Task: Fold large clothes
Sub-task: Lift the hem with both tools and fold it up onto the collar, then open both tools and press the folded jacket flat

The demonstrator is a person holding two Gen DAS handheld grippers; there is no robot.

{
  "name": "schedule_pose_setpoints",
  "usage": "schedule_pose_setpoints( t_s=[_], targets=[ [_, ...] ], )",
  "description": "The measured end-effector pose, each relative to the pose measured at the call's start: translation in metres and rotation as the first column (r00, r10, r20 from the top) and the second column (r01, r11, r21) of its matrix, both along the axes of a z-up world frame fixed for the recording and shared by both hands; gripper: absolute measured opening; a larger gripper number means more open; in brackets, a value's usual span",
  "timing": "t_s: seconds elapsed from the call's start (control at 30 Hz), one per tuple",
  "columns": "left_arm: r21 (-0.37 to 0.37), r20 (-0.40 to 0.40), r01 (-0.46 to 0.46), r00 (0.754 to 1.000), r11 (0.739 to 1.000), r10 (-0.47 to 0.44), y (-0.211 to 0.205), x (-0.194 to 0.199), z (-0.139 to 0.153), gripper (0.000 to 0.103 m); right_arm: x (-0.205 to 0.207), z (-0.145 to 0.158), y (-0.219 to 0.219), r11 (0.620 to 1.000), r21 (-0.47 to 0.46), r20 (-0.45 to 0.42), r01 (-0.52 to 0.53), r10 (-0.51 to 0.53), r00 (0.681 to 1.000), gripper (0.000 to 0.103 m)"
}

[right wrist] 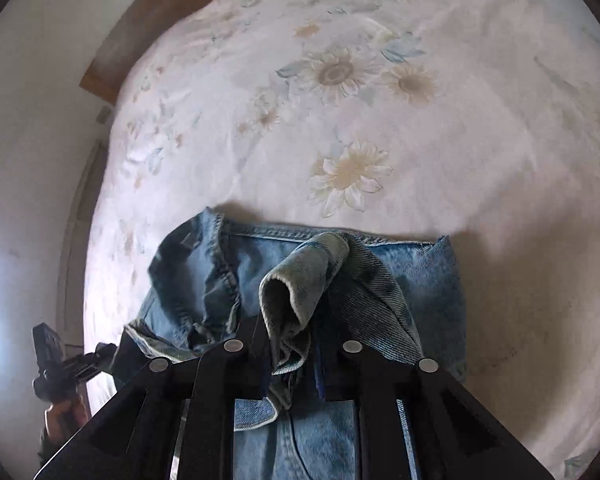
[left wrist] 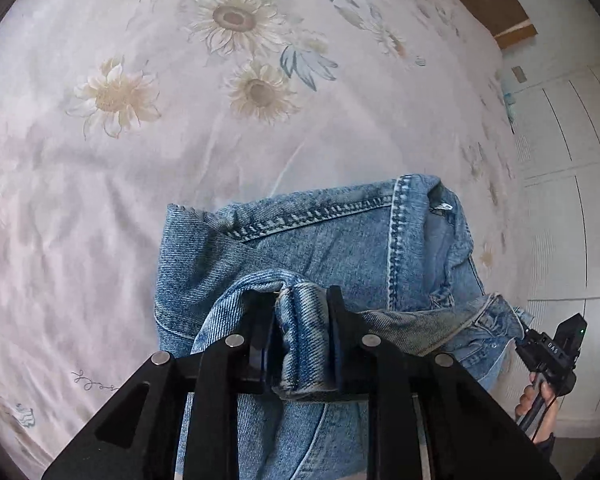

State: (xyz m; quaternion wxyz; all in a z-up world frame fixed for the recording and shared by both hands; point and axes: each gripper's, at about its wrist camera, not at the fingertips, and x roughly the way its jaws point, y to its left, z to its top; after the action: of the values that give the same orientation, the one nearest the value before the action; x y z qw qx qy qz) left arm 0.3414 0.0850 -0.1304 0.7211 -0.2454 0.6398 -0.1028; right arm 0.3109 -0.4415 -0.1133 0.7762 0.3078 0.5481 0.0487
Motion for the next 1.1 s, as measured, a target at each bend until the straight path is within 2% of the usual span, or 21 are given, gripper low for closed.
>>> schedule_pose_setpoints(
  t_s=[0.03,0.07,0.1,0.13,0.17,0.2,0.23,0.33,0.37,0.4,0.53,0.57,0.63,0.8,0.9,0.97,1.03,1.07,1.1],
  targets=[
    [-0.014,-0.02,-0.017,1.0,1.0,0.017,0.003,0.003,-0.004,0.025,0.003,-0.005,-0.001,1.0,-0.001,-0.02,0.011,-0.011,1.0,0.024],
    [-0.023,-0.028,-0.028,0.999,0.999,0.028,0.006,0.005,-0.005,0.03,0.005,-0.01,-0.003,1.0,0.003,-0.037,0.023,-0.023,0.999,0.034],
    [-0.028,-0.025,-0.039,0.999,0.999,0.039,0.008,0.006,-0.004,0.04,0.007,-0.012,-0.004,0.999,0.018,-0.035,0.036,-0.035,0.999,0.043],
    [-0.021,-0.008,-0.044,0.999,0.999,0.044,0.01,0.007,0.0,0.045,0.007,-0.012,-0.005,0.999,0.031,-0.016,0.045,-0.044,0.999,0.058],
    [0.0,0.025,-0.048,0.999,0.999,0.048,0.012,0.008,0.007,0.055,0.007,-0.009,-0.007,0.998,0.037,0.007,0.05,-0.05,0.999,0.07],
    [0.018,0.059,-0.052,0.997,0.998,0.051,0.014,0.008,0.015,0.062,0.006,-0.004,-0.008,0.997,0.044,0.037,0.06,-0.061,0.997,0.074],
    [0.02,0.084,-0.053,0.995,0.998,0.052,0.016,0.008,0.023,0.063,0.005,-0.001,-0.009,0.997,0.05,0.053,0.066,-0.068,0.996,0.08],
    [-0.017,0.12,-0.044,0.992,0.999,0.046,0.018,0.003,0.04,0.071,0.001,0.014,-0.004,0.998,0.042,0.099,0.056,-0.06,0.993,0.081],
    [-0.019,0.133,-0.035,0.99,0.999,0.037,0.017,0.0,0.045,0.079,-0.002,0.019,0.0,0.999,0.024,0.106,0.038,-0.04,0.994,0.082],
    [-0.011,0.146,-0.023,0.989,1.0,0.024,0.013,-0.005,0.049,0.086,-0.005,0.021,0.006,1.0,0.003,0.111,0.016,-0.017,0.994,0.083],
    [0.052,0.186,0.071,0.979,0.996,-0.08,-0.018,-0.024,0.05,0.096,-0.025,0.019,0.042,0.989,-0.099,0.11,-0.107,0.118,0.987,0.085],
    [0.069,0.193,0.101,0.975,0.992,-0.112,-0.03,-0.03,0.047,0.1,-0.032,0.016,0.053,0.982,-0.129,0.11,-0.14,0.155,0.982,0.091],
    [0.112,0.213,0.162,0.96,0.98,-0.183,-0.056,-0.046,0.041,0.101,-0.047,0.01,0.076,0.959,-0.201,0.114,-0.198,0.224,0.968,0.103],
    [0.262,0.294,0.256,0.897,0.93,-0.33,-0.107,-0.088,0.023,0.102,-0.086,-0.009,0.122,0.868,-0.407,0.097,-0.285,0.351,0.931,0.103],
    [0.323,0.287,0.287,0.878,0.902,-0.383,-0.126,-0.105,0.003,0.102,-0.107,-0.021,0.136,0.826,-0.488,0.084,-0.282,0.365,0.927,0.103],
    [0.363,0.262,0.317,0.868,0.876,-0.422,-0.135,-0.112,-0.013,0.102,-0.115,-0.029,0.137,0.81,-0.523,0.078,-0.266,0.356,0.931,0.103],
    [0.433,0.234,0.326,0.86,0.84,-0.454,-0.138,-0.116,-0.031,0.102,-0.12,-0.038,0.133,0.802,-0.545,0.075,-0.243,0.336,0.939,0.103],
    [0.442,0.232,0.326,0.858,0.836,-0.458,-0.135,-0.117,-0.038,0.102,-0.12,-0.042,0.128,0.808,-0.541,0.077,-0.235,0.326,0.942,0.103],
    [0.422,0.235,0.328,0.861,0.845,-0.451,-0.13,-0.116,-0.043,0.102,-0.121,-0.045,0.123,0.82,-0.526,0.082,-0.226,0.314,0.946,0.103]
  ],
)
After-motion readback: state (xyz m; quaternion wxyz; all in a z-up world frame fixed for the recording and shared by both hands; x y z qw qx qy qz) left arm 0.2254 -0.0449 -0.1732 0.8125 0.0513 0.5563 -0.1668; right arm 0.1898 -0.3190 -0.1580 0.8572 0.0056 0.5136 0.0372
